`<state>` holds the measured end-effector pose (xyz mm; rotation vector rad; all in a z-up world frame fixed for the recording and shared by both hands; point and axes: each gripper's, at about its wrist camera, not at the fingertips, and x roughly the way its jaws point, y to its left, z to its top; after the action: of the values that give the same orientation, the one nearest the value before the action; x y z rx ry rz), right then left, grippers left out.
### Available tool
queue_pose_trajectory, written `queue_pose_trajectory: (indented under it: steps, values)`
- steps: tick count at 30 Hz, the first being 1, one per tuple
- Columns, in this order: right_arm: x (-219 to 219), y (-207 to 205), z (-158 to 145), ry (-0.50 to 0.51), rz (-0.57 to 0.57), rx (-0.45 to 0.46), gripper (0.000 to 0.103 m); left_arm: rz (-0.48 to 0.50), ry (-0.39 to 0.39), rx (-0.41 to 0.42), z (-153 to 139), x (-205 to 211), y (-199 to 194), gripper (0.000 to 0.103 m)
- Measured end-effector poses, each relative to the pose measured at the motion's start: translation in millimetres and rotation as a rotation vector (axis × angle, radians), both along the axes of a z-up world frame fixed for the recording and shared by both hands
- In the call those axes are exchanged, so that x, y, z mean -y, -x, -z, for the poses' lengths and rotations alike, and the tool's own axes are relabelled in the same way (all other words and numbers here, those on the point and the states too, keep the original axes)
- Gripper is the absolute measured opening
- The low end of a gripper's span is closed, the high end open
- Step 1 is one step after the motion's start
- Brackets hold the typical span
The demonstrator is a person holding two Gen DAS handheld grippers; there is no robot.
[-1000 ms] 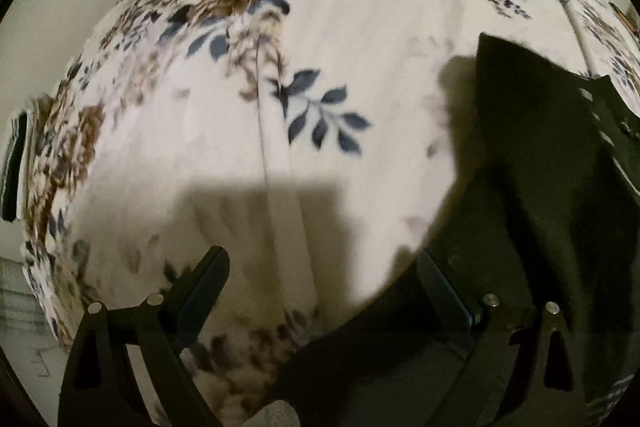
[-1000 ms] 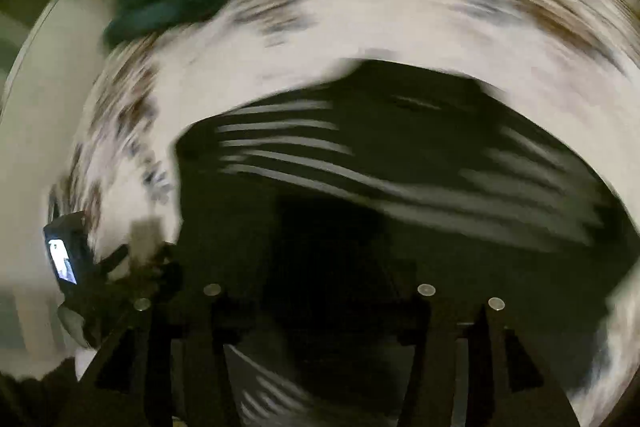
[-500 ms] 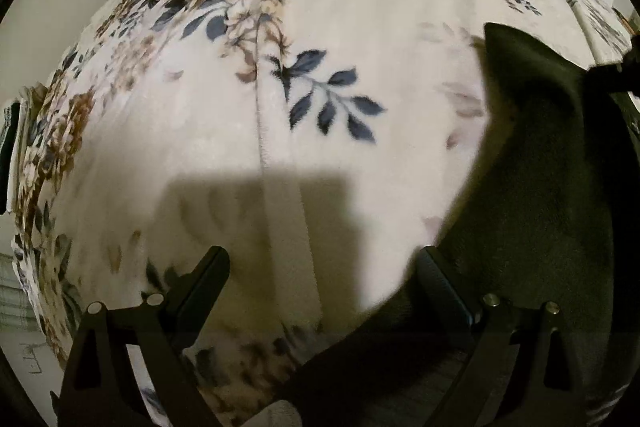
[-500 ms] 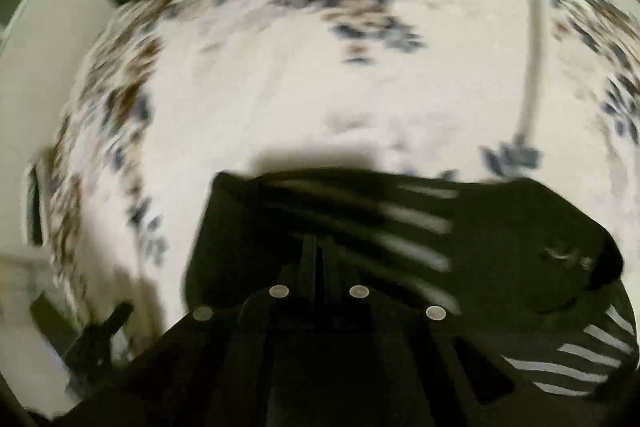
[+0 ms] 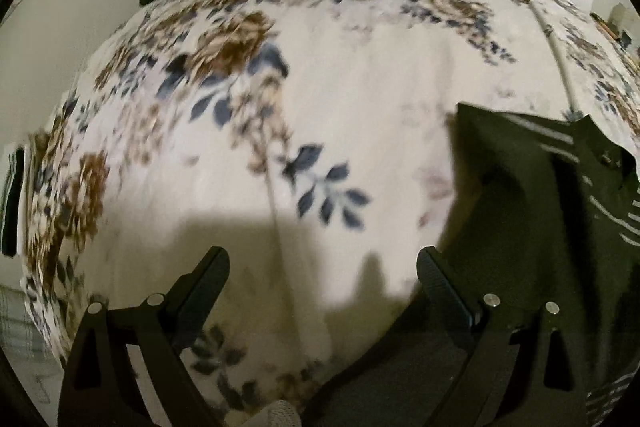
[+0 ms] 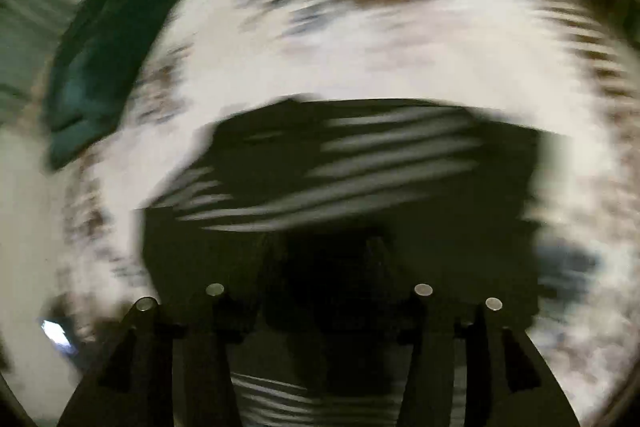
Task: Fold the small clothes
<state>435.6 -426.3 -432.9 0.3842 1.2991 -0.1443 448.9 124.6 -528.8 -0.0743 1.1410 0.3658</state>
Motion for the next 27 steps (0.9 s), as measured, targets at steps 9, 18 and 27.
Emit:
queue_pose_trajectory:
  steps: [9, 18, 27]
  values:
    - [65, 21, 27, 0.088, 0.08, -0.04, 0.051, 0.051, -0.065, -0.012, 8, 29, -24, 0.096]
    - [11, -25, 70, 0.269, -0.199, -0.087, 0.051, 0.106, -0.146, -0.029, 21, 48, -35, 0.096]
    - [-2, -26, 52, 0.427, -0.213, 0.013, 0.002, 0.114, -0.165, -0.047, 32, 49, -38, 0.096]
